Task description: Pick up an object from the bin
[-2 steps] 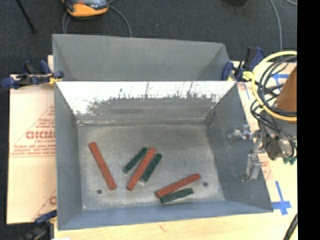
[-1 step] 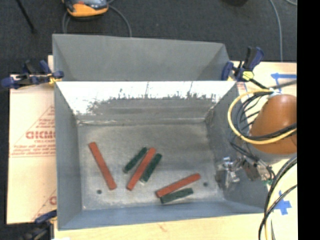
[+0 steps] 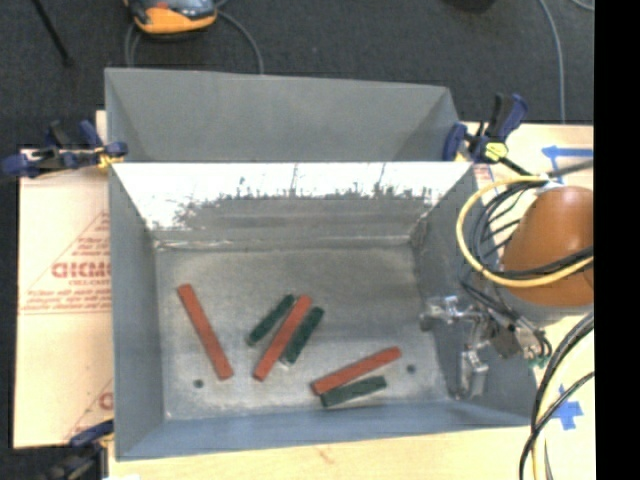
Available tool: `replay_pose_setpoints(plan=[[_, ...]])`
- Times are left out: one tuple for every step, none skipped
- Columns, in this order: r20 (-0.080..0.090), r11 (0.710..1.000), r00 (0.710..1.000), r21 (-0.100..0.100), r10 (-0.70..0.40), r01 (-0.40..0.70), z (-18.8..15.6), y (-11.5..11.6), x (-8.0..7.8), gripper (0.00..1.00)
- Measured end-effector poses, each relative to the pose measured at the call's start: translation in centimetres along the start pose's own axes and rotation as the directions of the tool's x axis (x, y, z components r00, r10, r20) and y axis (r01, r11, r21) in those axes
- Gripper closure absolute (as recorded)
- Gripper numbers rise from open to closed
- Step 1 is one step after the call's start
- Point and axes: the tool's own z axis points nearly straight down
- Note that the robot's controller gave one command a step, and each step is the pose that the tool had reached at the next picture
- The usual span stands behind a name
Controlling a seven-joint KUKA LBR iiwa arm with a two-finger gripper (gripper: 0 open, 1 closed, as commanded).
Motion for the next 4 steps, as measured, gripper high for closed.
replay_pose_setpoints(plan=[[0.0, 1.0, 1.0, 0.0, -0.001, 0.001, 0.0, 0.0, 0.0, 0.0], [0.002, 0.998, 0.998, 0.003, -0.055, 0.055, 0.7, 0.9, -1.1, 0.0], [0.004, 0.993, 0.993, 0.001, -0.117, 0.117, 4.0, 3.5, -2.7, 0.0], [0.001, 0.937, 0.937, 0.001, -0.35, 0.35, 5.4, 7.0, -3.2, 1.0]])
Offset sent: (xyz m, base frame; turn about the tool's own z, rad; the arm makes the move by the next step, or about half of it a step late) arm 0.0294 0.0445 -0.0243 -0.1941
